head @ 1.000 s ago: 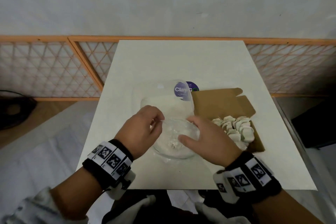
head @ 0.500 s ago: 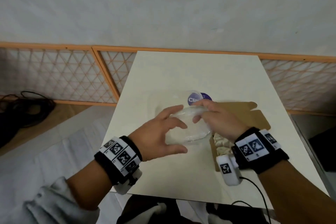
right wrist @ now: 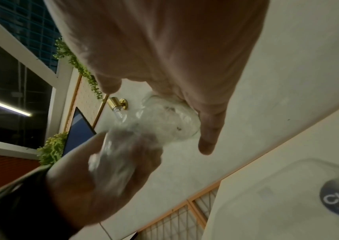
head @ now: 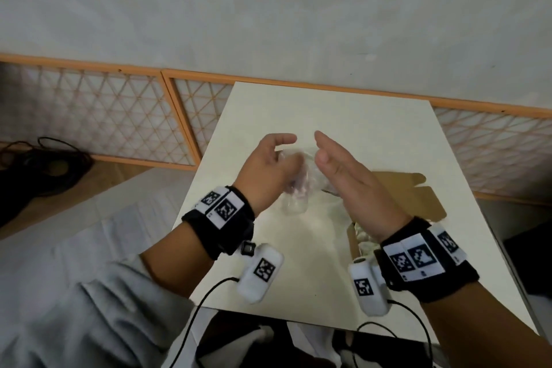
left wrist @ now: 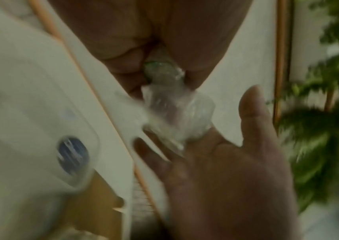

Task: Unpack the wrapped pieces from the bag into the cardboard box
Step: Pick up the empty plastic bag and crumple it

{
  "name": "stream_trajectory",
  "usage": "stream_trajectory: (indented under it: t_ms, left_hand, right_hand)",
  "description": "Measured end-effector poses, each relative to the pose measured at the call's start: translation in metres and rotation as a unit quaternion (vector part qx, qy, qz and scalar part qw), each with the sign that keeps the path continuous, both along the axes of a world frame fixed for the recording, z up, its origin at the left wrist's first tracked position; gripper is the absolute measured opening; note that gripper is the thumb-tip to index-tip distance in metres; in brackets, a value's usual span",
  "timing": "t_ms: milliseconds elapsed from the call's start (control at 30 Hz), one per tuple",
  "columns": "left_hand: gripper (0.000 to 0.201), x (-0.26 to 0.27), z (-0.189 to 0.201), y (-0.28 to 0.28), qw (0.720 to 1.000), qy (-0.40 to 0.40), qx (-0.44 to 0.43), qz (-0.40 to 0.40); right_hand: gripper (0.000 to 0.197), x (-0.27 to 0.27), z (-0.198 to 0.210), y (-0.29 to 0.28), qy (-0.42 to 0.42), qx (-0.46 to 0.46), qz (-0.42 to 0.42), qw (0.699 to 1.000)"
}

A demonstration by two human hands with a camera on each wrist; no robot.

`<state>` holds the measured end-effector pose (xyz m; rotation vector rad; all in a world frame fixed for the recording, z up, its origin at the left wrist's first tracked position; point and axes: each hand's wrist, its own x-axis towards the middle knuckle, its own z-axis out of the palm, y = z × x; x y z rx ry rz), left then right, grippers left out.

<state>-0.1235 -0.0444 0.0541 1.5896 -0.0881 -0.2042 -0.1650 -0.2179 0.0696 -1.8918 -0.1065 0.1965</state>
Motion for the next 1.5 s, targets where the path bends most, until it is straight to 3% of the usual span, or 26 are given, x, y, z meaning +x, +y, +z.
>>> stream_trajectory:
  t_ms: [200, 267, 333, 433, 533, 633, 700, 767, 833, 900, 967, 1100, 1233, 1300, 1367, 1500]
  left_hand:
    - [0.017, -0.012, 0.021, -0.027, 0.988, 0.060, -0.140, -0.015]
    - [0.017, -0.015, 0.023, -0.035, 0.994, 0.029, -0.106, -0.002]
    - [0.024, -0.017, 0.020, -0.040, 0.995, 0.015, -0.093, 0.020]
    - [0.046, -0.021, 0.002, -0.044, 1.000, -0.006, -0.014, 0.012]
    - [0.064, -0.024, -0.017, -0.043, 0.987, -0.111, 0.119, -0.005]
    - [0.053, -0.024, -0.024, -0.041, 0.965, -0.198, 0.169, 0.032]
    - [0.045, -0.025, -0.024, -0.039, 0.968, -0.198, 0.147, 0.052]
    - [0.045, -0.028, -0.017, -0.035, 0.986, -0.143, 0.076, 0.033]
    - [0.050, -0.032, -0.010, -0.032, 0.995, -0.095, 0.007, -0.006]
    - [0.053, -0.036, -0.007, -0.032, 0.990, -0.143, 0.004, -0.016]
    - [0.054, -0.042, -0.006, -0.035, 0.975, -0.216, 0.034, -0.032]
    - [0.056, -0.054, -0.010, -0.046, 0.936, -0.323, 0.108, -0.086]
    - [0.015, -0.036, -0.017, -0.053, 0.926, -0.340, 0.149, -0.068]
    - [0.010, -0.021, -0.021, -0.058, 0.937, -0.293, 0.178, -0.068]
    - [0.022, -0.008, -0.026, -0.059, 0.946, -0.248, 0.201, -0.055]
    - [0.039, 0.002, -0.029, -0.064, 0.946, -0.249, 0.205, -0.047]
  right_hand:
    - [0.075, -0.015, -0.005, 0.031, -0.072, 0.068, -0.020, 0.995]
    - [0.062, -0.016, -0.005, 0.037, -0.075, 0.077, -0.039, 0.993]
    - [0.032, -0.013, -0.006, 0.041, -0.089, 0.088, -0.075, 0.989]
    - [0.042, -0.004, -0.010, 0.041, -0.092, 0.090, -0.134, 0.983]
    - [0.052, 0.003, -0.015, 0.041, -0.071, 0.102, -0.180, 0.976]
    - [0.042, 0.008, -0.021, 0.041, -0.050, 0.122, -0.210, 0.969]
    - [0.028, 0.010, -0.022, 0.039, -0.025, 0.173, -0.197, 0.965]
    - [0.018, 0.009, -0.021, 0.037, -0.003, 0.225, -0.182, 0.957]
    - [0.035, 0.008, -0.019, 0.039, 0.033, 0.270, -0.174, 0.946]
    - [0.036, 0.007, -0.019, 0.042, 0.075, 0.319, -0.171, 0.929]
    - [0.019, 0.001, -0.020, 0.040, 0.109, 0.372, -0.164, 0.907]
    - [0.034, -0.009, -0.023, 0.032, 0.123, 0.478, -0.196, 0.847]
    - [0.065, 0.001, -0.028, 0.021, 0.214, 0.542, -0.180, 0.793]
    - [0.064, 0.003, -0.032, 0.014, 0.229, 0.547, -0.163, 0.789]
    - [0.066, 0.007, -0.034, 0.012, 0.238, 0.536, -0.137, 0.798]
    - [0.078, 0.027, -0.040, 0.015, 0.222, 0.499, -0.149, 0.824]
